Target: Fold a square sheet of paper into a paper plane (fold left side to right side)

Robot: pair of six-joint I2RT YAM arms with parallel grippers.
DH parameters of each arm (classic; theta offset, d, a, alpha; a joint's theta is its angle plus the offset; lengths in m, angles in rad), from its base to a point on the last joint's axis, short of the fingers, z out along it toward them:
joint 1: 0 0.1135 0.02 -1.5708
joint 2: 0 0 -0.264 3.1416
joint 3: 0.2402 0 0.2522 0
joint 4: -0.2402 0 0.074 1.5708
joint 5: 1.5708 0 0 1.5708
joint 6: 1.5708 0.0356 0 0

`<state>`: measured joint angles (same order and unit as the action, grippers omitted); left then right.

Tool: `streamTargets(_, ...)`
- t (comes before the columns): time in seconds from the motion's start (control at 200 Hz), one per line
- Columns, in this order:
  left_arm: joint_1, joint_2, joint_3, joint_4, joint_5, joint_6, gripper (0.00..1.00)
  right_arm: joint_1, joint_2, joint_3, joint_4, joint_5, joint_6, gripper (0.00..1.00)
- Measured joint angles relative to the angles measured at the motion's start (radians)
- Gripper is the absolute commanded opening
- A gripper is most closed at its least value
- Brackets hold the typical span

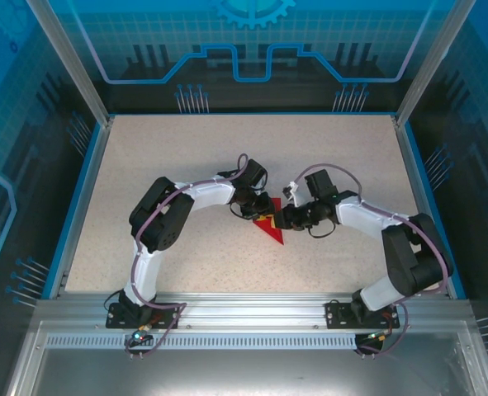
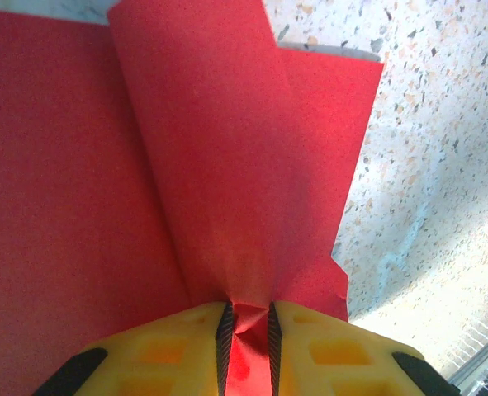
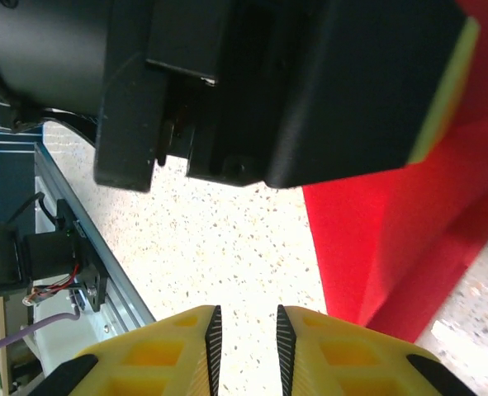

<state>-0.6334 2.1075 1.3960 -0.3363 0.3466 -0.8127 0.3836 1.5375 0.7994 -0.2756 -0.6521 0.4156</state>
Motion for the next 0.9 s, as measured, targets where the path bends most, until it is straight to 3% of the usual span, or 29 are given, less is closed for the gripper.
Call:
streamTargets(0.25, 0.000, 0.000, 0.000, 0.000, 0.000, 0.000, 0.24, 0.032, 0.108, 0.001, 0.004, 0.013, 0.010, 0.27)
streamTargets(0.9, 0.000, 0.000, 0.000, -0.001, -0.002, 0.000, 0.24, 0.040, 0.125, -0.014, -0.023, 0.077, 0.002, 0.27)
